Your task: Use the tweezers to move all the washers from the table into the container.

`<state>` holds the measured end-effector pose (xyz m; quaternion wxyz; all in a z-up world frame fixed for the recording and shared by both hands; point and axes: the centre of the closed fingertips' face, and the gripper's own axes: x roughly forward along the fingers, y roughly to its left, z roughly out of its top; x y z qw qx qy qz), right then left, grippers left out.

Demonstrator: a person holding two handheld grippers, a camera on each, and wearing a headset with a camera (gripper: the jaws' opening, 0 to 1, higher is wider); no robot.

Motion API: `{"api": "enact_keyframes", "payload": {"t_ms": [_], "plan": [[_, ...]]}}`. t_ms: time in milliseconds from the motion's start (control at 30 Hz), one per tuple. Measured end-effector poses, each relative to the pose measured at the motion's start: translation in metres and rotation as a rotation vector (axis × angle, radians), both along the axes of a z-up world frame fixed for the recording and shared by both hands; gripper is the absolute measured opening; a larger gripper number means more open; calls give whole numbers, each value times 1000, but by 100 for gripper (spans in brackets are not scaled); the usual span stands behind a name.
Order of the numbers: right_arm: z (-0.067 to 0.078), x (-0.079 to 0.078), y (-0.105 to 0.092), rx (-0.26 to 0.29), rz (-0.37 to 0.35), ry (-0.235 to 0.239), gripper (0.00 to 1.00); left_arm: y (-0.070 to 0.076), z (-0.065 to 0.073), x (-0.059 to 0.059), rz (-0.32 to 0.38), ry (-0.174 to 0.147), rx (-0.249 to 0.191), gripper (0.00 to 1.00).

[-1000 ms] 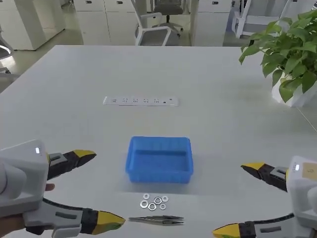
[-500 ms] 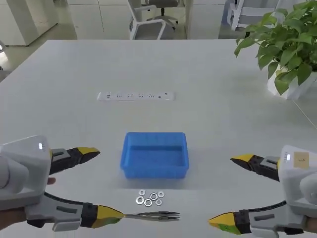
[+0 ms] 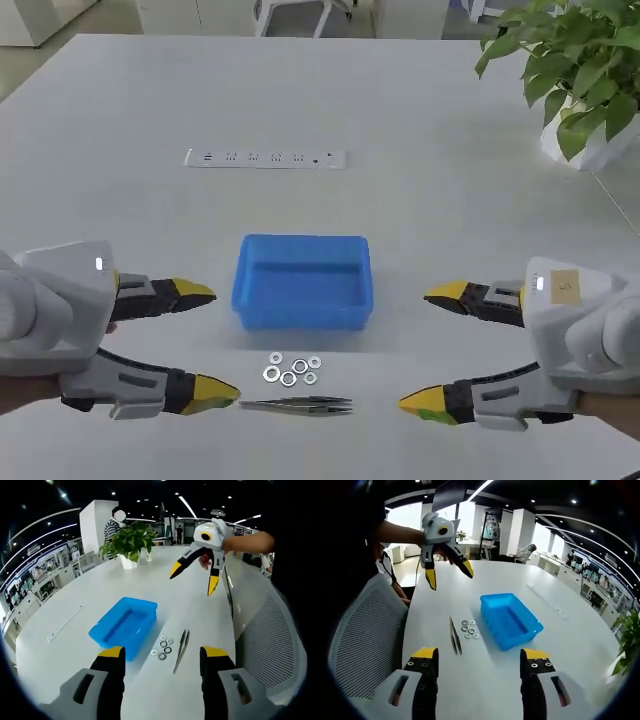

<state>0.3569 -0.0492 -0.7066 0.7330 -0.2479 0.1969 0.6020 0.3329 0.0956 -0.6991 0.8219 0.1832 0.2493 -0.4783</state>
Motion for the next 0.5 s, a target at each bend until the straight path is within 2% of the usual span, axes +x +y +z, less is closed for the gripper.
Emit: {"api": "enact_keyframes", "payload": {"t_ms": [300, 500], "plan": [[-11, -3, 10, -50, 90, 1, 53, -1, -18, 3, -55, 16, 56, 52], [-19, -8, 17, -85, 154, -1, 45, -3, -32, -1, -107, 46, 103, 43]]}}
